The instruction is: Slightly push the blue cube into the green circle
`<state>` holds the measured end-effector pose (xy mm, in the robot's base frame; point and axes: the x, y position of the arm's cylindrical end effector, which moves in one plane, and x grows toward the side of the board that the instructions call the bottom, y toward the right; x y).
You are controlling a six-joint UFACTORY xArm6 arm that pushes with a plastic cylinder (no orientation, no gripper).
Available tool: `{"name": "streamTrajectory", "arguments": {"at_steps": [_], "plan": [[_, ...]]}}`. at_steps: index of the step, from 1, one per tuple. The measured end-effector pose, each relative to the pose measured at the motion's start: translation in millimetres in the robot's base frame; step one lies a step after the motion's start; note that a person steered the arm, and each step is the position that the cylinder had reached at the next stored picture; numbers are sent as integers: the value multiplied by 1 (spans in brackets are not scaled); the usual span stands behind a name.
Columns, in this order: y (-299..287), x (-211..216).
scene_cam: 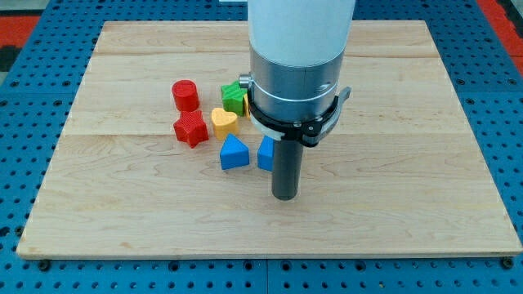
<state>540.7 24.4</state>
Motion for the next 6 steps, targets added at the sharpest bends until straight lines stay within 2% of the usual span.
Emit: {"name": "streamTrajectory", "arguments": {"at_steps": [6], "plan": [[5, 0]]}}
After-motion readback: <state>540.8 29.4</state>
